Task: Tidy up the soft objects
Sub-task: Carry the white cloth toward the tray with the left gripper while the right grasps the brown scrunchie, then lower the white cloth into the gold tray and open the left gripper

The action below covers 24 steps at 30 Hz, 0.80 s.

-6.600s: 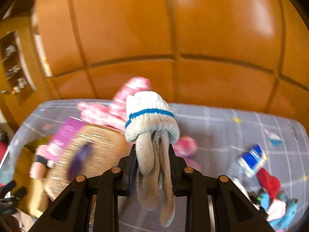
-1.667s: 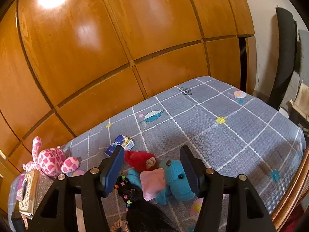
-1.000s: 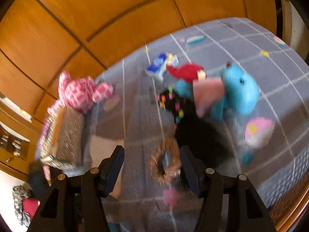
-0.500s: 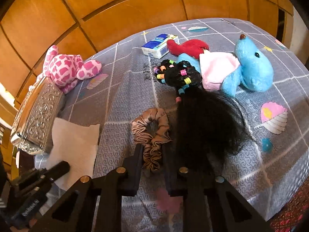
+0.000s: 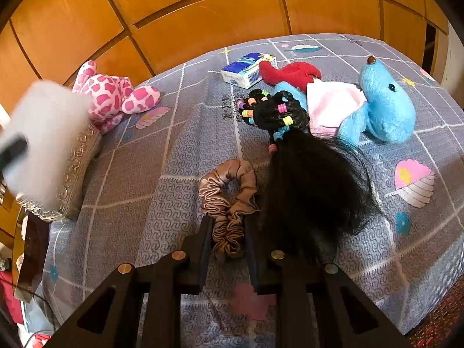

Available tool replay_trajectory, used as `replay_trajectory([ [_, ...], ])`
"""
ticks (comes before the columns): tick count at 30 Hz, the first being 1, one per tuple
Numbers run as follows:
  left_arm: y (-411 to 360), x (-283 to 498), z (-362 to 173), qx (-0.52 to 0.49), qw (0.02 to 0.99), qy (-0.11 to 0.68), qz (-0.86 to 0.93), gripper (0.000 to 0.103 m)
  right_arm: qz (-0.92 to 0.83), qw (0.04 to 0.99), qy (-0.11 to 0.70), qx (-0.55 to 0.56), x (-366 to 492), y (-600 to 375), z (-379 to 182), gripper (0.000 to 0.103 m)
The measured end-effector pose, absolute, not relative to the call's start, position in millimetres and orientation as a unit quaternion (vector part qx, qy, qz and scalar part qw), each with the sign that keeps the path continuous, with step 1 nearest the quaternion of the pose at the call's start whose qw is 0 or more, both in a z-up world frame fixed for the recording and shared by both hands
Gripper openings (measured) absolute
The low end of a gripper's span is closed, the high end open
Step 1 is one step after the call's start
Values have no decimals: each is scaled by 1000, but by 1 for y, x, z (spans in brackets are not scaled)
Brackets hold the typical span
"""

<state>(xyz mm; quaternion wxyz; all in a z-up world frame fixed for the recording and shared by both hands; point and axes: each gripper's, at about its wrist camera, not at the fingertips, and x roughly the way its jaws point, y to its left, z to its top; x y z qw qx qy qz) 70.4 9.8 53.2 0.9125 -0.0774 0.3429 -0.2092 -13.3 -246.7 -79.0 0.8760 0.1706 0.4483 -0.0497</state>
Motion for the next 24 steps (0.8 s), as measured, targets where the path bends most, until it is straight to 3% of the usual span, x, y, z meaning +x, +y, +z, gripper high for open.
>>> replay_trajectory([
  [7, 111, 98, 64, -152, 930, 325, -82, 7, -57, 876, 454, 151, -12, -242, -78, 21],
  [13, 184, 65, 56, -177, 934, 311, -2, 7, -65, 877, 457, 129, -10, -237, -78, 21],
  [24, 313, 2, -16, -210, 888, 356, 203, 8, -67, 880, 458, 104, -2, -222, -75, 15],
])
